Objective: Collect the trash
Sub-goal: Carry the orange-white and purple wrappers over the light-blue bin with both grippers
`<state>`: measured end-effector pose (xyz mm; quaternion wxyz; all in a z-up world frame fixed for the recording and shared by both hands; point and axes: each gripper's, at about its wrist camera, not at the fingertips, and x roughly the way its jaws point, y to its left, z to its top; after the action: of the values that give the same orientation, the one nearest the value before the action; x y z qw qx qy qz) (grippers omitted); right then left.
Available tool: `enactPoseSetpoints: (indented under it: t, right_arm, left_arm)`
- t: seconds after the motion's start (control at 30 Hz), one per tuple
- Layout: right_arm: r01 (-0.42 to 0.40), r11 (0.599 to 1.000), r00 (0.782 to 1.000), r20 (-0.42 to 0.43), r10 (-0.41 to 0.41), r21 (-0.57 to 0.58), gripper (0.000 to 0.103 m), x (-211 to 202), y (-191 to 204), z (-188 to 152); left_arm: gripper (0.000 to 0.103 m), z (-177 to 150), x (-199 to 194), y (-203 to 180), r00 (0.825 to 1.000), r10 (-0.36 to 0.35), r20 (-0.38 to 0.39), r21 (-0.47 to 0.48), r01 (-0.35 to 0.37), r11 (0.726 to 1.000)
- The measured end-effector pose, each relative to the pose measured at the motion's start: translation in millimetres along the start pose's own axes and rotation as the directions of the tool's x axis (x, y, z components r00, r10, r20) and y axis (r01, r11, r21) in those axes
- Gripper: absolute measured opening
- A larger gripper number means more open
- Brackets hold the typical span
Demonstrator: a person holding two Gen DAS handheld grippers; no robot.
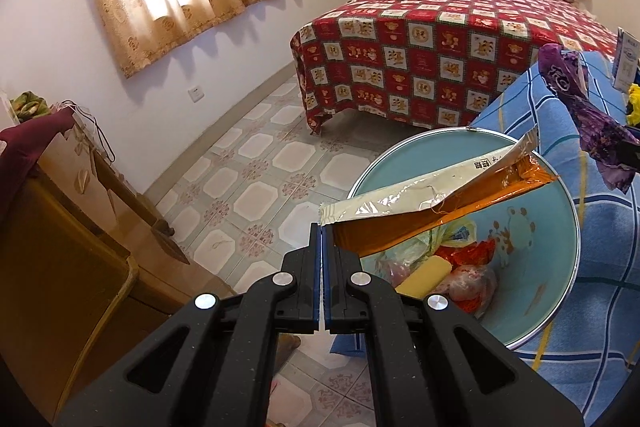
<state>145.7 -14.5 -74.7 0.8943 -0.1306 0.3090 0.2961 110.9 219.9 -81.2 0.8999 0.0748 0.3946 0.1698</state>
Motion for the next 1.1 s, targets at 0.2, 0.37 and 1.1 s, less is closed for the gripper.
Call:
enactPoseSetpoints:
  t: [0.2, 0.37, 1.1]
  right_arm:
    - [-0.010, 1.000, 1.000, -0.001, 0.010, -0.015, 0.017, 2.5, 6.1, 2.2]
    - [-0.018, 1.000, 1.000, -0.001, 0.018, -0.025, 0.017, 4.5, 11.6, 3.3]
    - [-0.030, 0.999, 1.000, -0.001, 0.030, -0.042, 0.017, 6.4, 19.0, 5.2]
  left_arm:
    - [0.000, -0.3, 0.5, 4.7, 1.000, 0.006, 0.001, -0.008, -0.006, 1.000]
    - [0.000, -0.4, -0.3, 6.9, 1.000, 0.010, 0.004, -0.013, -0.010, 1.000]
    - [0.000, 0.3, -0.4, 10.1, 1.000, 0.021, 0.010, -0.019, -0.021, 1.000]
